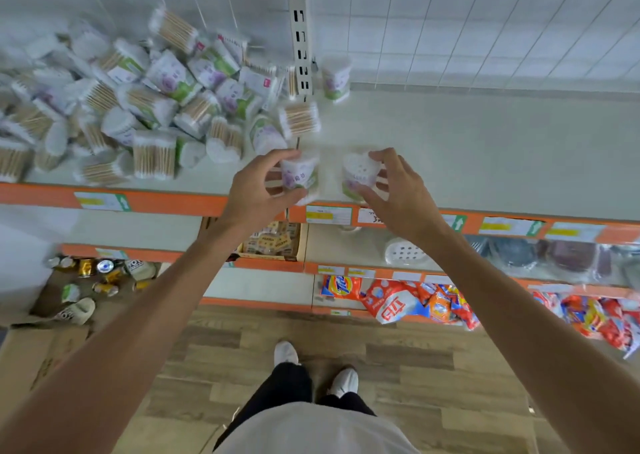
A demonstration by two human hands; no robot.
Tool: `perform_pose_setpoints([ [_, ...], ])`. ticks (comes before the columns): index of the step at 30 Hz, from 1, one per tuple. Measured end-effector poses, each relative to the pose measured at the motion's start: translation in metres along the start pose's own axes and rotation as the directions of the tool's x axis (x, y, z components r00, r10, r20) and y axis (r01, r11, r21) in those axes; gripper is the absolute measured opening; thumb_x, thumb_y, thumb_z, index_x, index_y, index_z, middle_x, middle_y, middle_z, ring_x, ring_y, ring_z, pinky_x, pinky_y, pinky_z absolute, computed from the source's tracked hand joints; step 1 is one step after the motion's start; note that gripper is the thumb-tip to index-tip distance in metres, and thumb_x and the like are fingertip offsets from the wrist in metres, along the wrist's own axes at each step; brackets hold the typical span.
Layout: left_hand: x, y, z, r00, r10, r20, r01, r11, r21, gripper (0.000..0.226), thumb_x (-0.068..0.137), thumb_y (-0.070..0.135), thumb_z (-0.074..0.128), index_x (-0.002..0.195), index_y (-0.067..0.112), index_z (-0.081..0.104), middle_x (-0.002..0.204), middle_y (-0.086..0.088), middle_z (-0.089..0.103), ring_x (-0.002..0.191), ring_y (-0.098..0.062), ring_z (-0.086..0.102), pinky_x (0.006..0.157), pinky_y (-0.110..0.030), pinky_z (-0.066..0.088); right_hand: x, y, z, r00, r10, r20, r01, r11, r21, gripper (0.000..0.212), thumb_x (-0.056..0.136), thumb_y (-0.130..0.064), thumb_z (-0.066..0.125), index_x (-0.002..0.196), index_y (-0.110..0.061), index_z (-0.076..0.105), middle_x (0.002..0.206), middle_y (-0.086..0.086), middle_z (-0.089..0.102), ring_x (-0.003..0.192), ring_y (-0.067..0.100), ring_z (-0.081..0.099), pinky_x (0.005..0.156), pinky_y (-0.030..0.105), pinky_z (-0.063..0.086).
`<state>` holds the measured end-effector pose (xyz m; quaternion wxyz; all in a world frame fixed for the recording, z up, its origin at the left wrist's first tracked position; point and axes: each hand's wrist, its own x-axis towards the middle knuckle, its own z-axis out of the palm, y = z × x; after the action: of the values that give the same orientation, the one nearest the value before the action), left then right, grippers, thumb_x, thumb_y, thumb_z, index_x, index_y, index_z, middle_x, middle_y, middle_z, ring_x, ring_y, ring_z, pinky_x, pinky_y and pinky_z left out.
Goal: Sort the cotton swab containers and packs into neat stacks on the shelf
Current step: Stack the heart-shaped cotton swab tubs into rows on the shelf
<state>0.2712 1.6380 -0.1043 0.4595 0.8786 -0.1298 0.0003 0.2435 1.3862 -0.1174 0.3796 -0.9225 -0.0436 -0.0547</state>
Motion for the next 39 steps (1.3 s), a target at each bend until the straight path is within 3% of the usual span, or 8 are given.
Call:
perform_pose_setpoints([
  [9, 0.036, 0.004, 0.001, 1.0, 0.021, 0.008, -0.02, 0.996, -0.09, 0.055, 0.08, 0.026, 0.083, 0.13, 0.038, 0.06, 0.129, 0.017, 0.061, 0.116, -0.004, 0.06, 0.099, -0.04, 0.054, 0.074, 0.007, 0.01, 0.994, 0.048, -0.094, -0.043, 0.998, 0.047, 0.049, 0.091, -0.044, 0.068, 0.126, -0.02, 0.042, 0.131, 0.005, 0.053, 0.108, 0.028, 0.062, 0.088, 0.05, 0.056],
  [14, 0.056, 0.003, 0.001, 0.999, 0.043, -0.021, -0.046, 0.988, -0.146, 0.056, 0.081, 0.017, 0.082, 0.132, 0.027, 0.061, 0.131, 0.004, 0.06, 0.109, 0.002, 0.061, 0.085, -0.014, 0.054, 0.113, 0.006, 0.019, 0.989, 0.073, -0.128, -0.066, 0.996, 0.06, 0.049, 0.09, -0.035, 0.072, 0.124, -0.016, 0.042, 0.126, 0.008, 0.055, 0.103, 0.03, 0.063, 0.085, 0.05, 0.057],
  [19, 0.069, -0.007, 0.001, 0.999, 0.051, -0.005, -0.051, 0.982, -0.183, 0.055, 0.081, 0.017, 0.082, 0.131, 0.024, 0.061, 0.129, 0.0, 0.061, 0.111, -0.005, 0.063, 0.084, -0.018, 0.056, 0.143, 0.002, 0.028, 0.992, 0.06, -0.115, -0.057, 0.998, 0.028, 0.047, 0.093, -0.025, 0.071, 0.126, -0.013, 0.041, 0.127, 0.01, 0.055, 0.102, 0.03, 0.062, 0.086, 0.049, 0.055],
  [26, 0.073, -0.011, 0.001, 1.0, 0.016, 0.011, -0.014, 0.98, -0.198, 0.053, 0.082, 0.016, 0.081, 0.128, 0.032, 0.06, 0.128, 0.006, 0.06, 0.108, 0.011, 0.058, 0.081, -0.011, 0.053, 0.166, 0.004, 0.035, 0.991, 0.07, -0.112, -0.07, 0.998, -0.003, 0.048, 0.094, -0.023, 0.069, 0.133, -0.013, 0.041, 0.132, 0.009, 0.048, 0.096, 0.021, 0.055, 0.081, 0.035, 0.051],
  [30, 0.072, -0.011, 0.0, 1.0, 0.009, 0.019, -0.005, 0.98, -0.197, 0.053, 0.081, 0.014, 0.081, 0.128, 0.031, 0.061, 0.127, 0.005, 0.061, 0.111, 0.003, 0.061, 0.083, -0.016, 0.056, 0.176, 0.005, 0.036, 0.991, 0.072, -0.113, -0.071, 0.997, 0.014, 0.05, 0.092, -0.023, 0.072, 0.131, -0.015, 0.041, 0.13, 0.008, 0.051, 0.104, 0.023, 0.058, 0.085, 0.036, 0.052],
  [33, 0.071, -0.011, -0.003, 0.999, 0.026, 0.038, -0.019, 0.984, -0.178, 0.054, 0.081, 0.01, 0.08, 0.13, 0.024, 0.062, 0.128, 0.004, 0.061, 0.111, 0.005, 0.06, 0.082, -0.012, 0.054, 0.183, 0.003, 0.035, 0.99, 0.087, -0.113, -0.084, 0.996, 0.033, 0.051, 0.091, -0.021, 0.074, 0.13, -0.016, 0.041, 0.129, 0.007, 0.053, 0.108, 0.024, 0.058, 0.089, 0.043, 0.055],
  [39, 0.072, -0.012, -0.012, 0.999, 0.014, 0.039, -0.005, 0.979, -0.202, 0.053, 0.082, 0.012, 0.081, 0.129, 0.027, 0.062, 0.122, 0.005, 0.063, 0.11, -0.006, 0.064, 0.082, -0.017, 0.056, 0.188, 0.005, 0.037, 0.988, 0.096, -0.117, -0.088, 0.993, 0.073, 0.053, 0.089, -0.029, 0.075, 0.129, -0.017, 0.042, 0.123, 0.005, 0.053, 0.105, 0.026, 0.058, 0.089, 0.046, 0.054],
])
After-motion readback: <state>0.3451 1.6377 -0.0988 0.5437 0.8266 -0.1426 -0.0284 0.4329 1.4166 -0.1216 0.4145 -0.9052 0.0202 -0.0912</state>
